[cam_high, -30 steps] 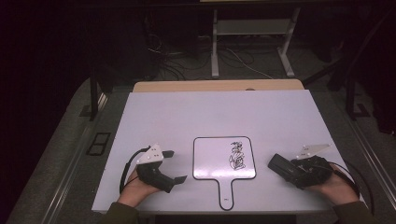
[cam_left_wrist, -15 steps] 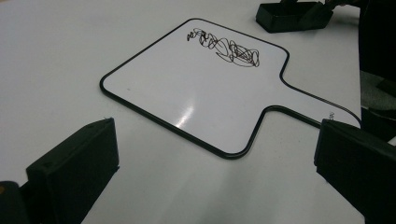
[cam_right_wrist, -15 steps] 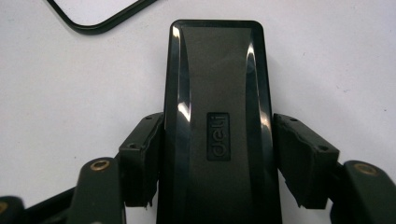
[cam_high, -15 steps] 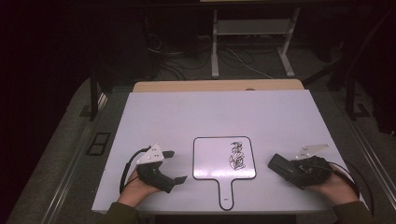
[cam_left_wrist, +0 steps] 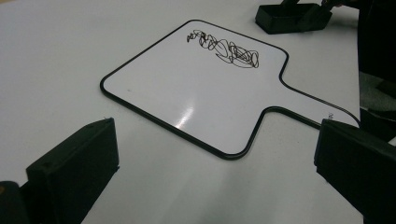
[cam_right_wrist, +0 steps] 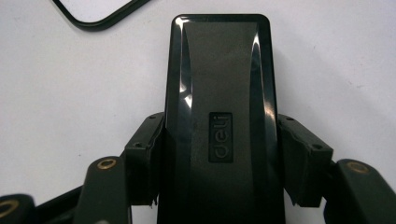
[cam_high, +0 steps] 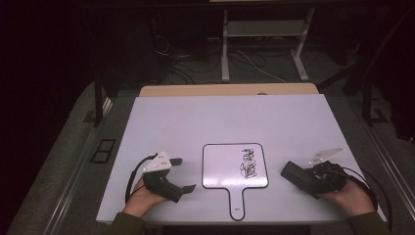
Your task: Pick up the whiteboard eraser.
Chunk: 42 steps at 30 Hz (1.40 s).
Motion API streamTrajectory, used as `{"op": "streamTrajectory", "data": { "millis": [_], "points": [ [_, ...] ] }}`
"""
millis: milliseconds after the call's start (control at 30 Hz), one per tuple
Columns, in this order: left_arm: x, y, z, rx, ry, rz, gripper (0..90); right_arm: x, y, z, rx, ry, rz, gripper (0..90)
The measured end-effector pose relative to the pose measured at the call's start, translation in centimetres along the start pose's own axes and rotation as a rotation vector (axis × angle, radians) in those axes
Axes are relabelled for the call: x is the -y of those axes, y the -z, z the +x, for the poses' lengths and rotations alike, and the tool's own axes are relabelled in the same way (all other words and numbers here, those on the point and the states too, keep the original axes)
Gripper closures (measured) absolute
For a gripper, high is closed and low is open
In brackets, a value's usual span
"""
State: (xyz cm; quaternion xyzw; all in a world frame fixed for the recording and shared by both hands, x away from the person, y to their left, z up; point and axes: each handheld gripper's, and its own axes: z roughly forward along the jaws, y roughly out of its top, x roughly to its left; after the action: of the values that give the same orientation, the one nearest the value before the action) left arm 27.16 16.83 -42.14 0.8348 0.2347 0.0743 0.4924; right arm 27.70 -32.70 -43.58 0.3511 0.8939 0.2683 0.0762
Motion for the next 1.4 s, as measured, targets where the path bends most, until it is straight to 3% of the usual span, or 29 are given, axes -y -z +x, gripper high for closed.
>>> {"op": "streamTrajectory", "data": {
  "millis": [333, 600, 867, 1100, 1400],
  "points": [
    [0.0, -0.1, 0.0, 0.001, 0.000, 0.001, 0.0, -0.3, 0.0, 0.2, 0.008, -0.004, 0.028, 37.9],
    [0.0, -0.1, -0.1, 0.003, -0.001, 0.000, 0.0, -0.5, -0.2, 0.6, 0.049, 0.021, 0.043, 38.1],
    [0.0, -0.1, -0.1, 0.003, 0.001, 0.001, 0.0, -0.6, 0.0, 0.2, 0.018, -0.014, 0.045, 38.3],
    [0.0, -0.2, -0.1, 0.005, -0.002, 0.002, 0.0, -0.8, 0.2, 0.2, 0.038, -0.016, 0.032, 38.5],
    [-0.1, -0.3, 0.0, 0.009, -0.010, 0.005, 0.0, -1.0, 0.5, -0.1, 0.026, -0.020, 0.003, 38.5]
  ]
}}
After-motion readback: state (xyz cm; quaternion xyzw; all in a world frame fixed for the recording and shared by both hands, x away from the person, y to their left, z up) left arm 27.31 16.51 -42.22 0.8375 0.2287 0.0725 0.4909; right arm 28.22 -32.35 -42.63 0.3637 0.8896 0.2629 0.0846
